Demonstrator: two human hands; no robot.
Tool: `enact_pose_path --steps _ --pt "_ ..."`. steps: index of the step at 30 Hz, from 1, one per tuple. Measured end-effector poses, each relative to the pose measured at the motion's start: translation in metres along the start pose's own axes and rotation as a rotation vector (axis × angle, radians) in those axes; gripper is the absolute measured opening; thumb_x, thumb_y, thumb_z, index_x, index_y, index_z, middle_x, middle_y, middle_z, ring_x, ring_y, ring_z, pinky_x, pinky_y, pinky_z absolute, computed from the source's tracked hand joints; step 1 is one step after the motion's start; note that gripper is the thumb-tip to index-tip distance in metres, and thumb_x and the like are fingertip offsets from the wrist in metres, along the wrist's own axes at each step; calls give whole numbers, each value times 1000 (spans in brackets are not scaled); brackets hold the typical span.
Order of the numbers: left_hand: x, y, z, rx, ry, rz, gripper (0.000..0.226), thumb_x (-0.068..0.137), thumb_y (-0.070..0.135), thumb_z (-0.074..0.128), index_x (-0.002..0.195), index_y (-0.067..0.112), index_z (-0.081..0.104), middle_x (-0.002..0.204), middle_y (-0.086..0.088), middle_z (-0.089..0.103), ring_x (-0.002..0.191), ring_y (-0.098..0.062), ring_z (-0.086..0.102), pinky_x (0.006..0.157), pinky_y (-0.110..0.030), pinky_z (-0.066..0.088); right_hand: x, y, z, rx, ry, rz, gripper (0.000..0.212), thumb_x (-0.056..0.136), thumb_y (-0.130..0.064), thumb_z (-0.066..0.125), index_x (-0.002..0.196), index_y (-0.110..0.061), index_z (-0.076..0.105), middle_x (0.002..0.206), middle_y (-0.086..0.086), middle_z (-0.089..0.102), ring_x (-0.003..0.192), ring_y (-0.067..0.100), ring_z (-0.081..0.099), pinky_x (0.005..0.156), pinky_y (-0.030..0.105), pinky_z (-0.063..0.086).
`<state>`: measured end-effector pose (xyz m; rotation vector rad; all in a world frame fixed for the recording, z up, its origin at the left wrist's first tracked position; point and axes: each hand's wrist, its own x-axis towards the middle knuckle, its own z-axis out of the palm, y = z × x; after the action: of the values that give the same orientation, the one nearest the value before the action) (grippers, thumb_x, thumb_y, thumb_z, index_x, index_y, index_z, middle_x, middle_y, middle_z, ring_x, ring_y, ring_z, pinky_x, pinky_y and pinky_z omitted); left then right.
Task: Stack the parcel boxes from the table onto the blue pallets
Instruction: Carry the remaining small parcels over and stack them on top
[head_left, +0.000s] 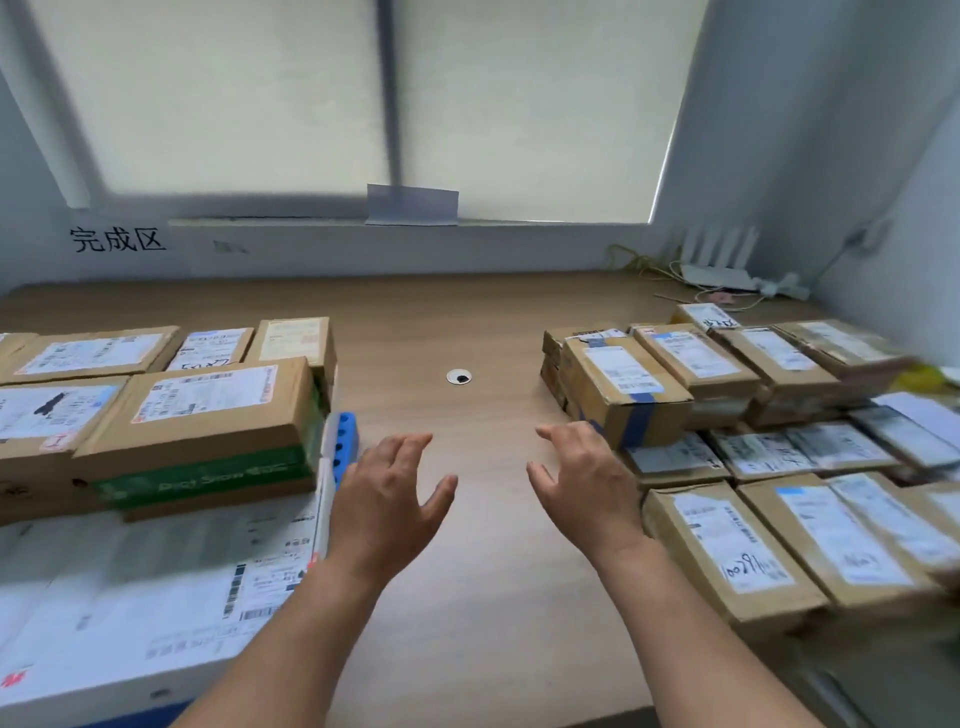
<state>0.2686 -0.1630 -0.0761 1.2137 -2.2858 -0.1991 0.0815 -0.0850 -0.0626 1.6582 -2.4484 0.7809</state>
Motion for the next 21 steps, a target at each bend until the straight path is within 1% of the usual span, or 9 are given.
enact_pose_path --steps 3,6,9,12,16,18,21 --pt "1 37 25 -9 -37 8 51 82 49 56 117 12 63 110 -4 67 98 -27 64 80 -39 49 -10 38 -15 -9 22 37 40 91 -28 55 130 -21 54 125 1 54 116 18 51 88 30 46" --pt "5 70 45 -16 -73 47 60 79 56 43 114 13 65 105 -4 67 94 -27 64 78 -39 49 -18 69 -27 -8 49 99 36 87 -22 61 123 -17 61 117 6 59 109 24 56 81 32 46" --pt "9 96 63 -44 -86 73 63 77 58 39 113 13 65 104 -4 68 94 -28 64 77 -38 48 -25 96 -38 -14 98 148 31 83 -20 65 114 -15 66 111 8 63 103 28 60 76 34 48" --pt "13 114 77 -46 -94 101 63 77 58 39 112 13 65 102 -5 68 92 -28 64 76 -38 48 -28 117 -47 -57 93 186 36 86 -23 62 121 -16 63 119 6 60 110 26 56 79 33 46" --pt "26 132 97 -39 -97 132 63 77 58 39 112 13 66 102 -5 68 92 -28 64 75 -38 48 -24 145 -53 -91 103 212 37 88 -26 61 123 -16 61 117 6 60 108 26 57 78 33 46" --pt "34 138 107 -42 -100 136 64 77 59 37 112 13 65 104 -5 68 94 -29 63 77 -38 47 -18 158 -53 -104 76 232 38 91 -30 57 127 -19 57 122 4 57 111 21 54 78 31 44" --pt "49 142 121 -35 -113 133 68 78 61 36 118 14 63 112 -5 65 102 -28 60 82 -39 45 -4 174 -51 -119 57 253 40 93 -34 52 130 -21 53 126 2 54 111 19 52 78 29 43"
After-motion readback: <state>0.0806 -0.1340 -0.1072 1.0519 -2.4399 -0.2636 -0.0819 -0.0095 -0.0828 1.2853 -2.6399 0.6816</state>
